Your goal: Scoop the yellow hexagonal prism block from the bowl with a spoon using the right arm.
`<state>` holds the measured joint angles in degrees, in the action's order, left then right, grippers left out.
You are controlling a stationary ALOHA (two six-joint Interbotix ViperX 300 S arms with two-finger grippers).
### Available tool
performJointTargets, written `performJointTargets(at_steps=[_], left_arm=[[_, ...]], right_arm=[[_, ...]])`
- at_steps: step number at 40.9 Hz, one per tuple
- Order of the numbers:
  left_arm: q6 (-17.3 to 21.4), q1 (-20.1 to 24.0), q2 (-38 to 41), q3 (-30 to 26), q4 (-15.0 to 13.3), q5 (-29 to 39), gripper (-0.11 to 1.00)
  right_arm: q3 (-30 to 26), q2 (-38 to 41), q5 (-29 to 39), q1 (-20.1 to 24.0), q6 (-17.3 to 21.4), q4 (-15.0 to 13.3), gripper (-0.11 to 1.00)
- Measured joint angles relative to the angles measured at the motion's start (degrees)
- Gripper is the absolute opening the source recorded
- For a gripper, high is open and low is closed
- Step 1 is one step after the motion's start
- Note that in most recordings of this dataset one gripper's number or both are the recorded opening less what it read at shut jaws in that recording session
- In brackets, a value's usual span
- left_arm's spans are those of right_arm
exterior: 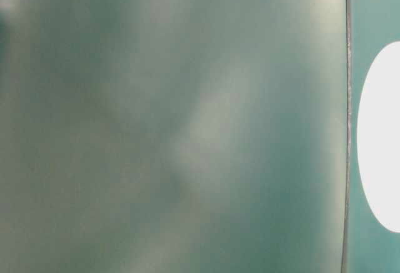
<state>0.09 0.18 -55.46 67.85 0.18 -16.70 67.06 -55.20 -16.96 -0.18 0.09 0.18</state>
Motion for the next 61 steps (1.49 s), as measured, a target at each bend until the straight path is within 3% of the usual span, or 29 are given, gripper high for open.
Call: performJointTargets(at_steps=[19,24,30,36,47,61], left_arm=[[0.35,-0.35,-1.05,-0.09,0.62,1.41,-0.01],[0.35,-0.35,-0.97,0.00,0.62,1.67,-0.01],[0.35,-0.26,-0.88,-0.09,0.62,1.67,-0.01],[0.44,-0.35,-0.88,-0.09,0.62,1.67,-0.01],[0.44,-0.35,-0.79,-0.09,0.62,1.76,-0.01],[0.62,-0.26,-0.70,-0.09,0.70,1.76,-0.01]], right_arm=[[0.00,0.44,0.44,0.18,0.00,-0.09,0.00],[0.00,0.44,0.62,0.18,-0.09,-0.09,0.14],[0.00,0.88,2.02,0.26,0.00,-0.09,0.44],[0.35,2.46,3.69,0.26,0.18,-0.09,0.58],[2.29,8.35,1.76,1.05,0.35,0.00,0.57],[8.17,18.54,-12.22,4.48,3.16,1.49,0.57]])
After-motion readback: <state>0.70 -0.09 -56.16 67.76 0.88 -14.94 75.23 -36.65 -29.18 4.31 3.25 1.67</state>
